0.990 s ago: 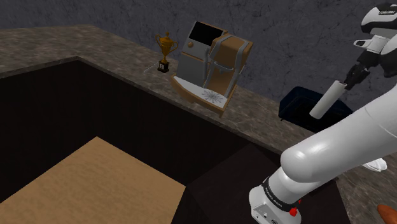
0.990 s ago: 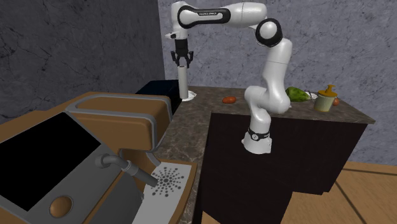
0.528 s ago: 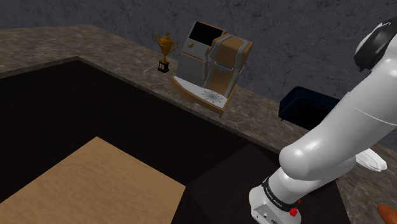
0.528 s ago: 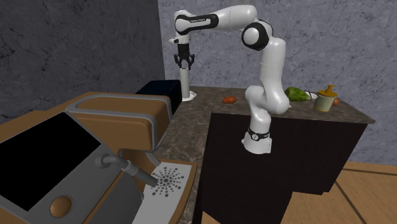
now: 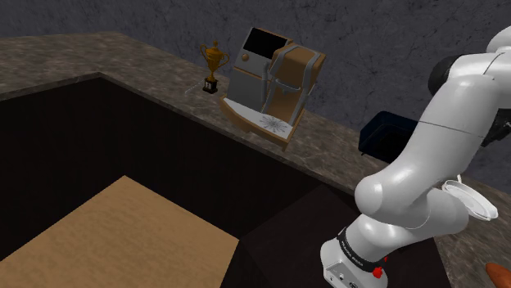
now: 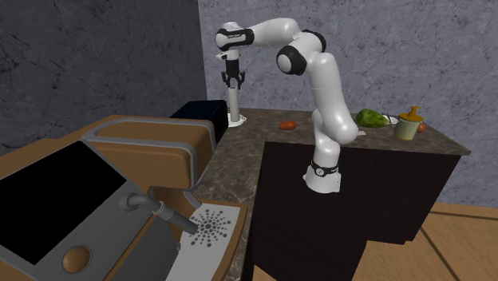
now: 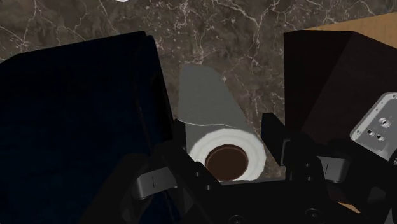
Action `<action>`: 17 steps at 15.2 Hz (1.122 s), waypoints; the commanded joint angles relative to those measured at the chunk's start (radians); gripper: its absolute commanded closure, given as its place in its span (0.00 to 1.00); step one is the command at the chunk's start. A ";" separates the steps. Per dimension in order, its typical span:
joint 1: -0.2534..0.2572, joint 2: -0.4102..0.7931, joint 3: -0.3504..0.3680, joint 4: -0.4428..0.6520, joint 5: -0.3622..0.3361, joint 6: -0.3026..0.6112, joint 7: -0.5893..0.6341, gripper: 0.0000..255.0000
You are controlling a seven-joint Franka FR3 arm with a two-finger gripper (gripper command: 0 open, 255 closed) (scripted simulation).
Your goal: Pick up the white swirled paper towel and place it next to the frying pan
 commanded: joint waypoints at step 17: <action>-0.194 0.184 0.087 -0.014 0.148 0.139 -0.139 1.00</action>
